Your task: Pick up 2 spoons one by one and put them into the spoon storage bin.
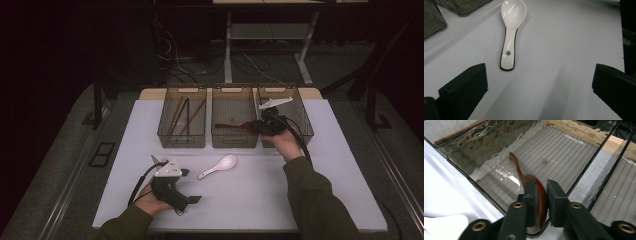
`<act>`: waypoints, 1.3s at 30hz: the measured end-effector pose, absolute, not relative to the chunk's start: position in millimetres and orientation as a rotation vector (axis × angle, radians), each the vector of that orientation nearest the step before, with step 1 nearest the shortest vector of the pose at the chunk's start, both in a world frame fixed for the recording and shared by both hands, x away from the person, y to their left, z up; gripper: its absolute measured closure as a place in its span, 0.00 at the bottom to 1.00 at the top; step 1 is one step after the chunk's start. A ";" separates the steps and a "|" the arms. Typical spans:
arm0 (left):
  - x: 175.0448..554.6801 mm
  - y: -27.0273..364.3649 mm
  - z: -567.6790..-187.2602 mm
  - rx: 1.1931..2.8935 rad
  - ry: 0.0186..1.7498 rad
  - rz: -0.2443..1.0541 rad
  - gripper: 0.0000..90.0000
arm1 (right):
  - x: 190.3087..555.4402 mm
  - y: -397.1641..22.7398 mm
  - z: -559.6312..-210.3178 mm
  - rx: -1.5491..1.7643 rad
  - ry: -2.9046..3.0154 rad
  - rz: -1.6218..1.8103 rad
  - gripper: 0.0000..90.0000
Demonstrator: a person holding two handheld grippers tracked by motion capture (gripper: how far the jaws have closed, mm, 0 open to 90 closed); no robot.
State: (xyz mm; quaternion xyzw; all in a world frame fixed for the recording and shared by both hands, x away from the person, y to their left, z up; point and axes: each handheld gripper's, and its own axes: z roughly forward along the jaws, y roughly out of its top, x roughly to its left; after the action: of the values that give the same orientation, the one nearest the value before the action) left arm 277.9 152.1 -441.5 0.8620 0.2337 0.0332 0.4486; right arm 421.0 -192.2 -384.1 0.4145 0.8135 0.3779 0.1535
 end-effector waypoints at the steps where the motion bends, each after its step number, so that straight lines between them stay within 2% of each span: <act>1: 277.9 152.1 -441.5 2.133 0.579 0.082 0.00 | 421.0 -192.3 -383.8 1.186 2.332 1.090 0.81; 9: 277.4 151.7 -441.6 2.125 0.584 0.080 0.00 | 418.3 -198.0 -379.1 1.209 2.311 1.155 0.54; 15: 277.8 152.3 -441.3 2.134 0.578 0.084 0.00 | 410.1 -206.0 -372.7 1.215 2.297 1.243 0.41; 23: 277.7 152.1 -441.3 2.136 0.582 0.088 0.00 | 389.5 -216.1 -372.7 1.206 2.268 1.320 0.31; 27: 277.7 152.3 -441.0 2.136 0.585 0.093 0.00 | 377.8 -223.5 -376.0 1.189 2.248 1.352 0.22; 39: 276.7 152.6 -439.4 2.132 0.583 0.099 0.00 | 341.6 -241.3 -396.0 1.119 2.287 1.334 0.19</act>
State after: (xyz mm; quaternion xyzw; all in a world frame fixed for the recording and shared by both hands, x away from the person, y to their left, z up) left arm 276.7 152.6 -439.4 0.8615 0.2356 0.0401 0.4480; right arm 341.6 -241.3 -396.0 0.3857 0.7886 0.4600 0.1332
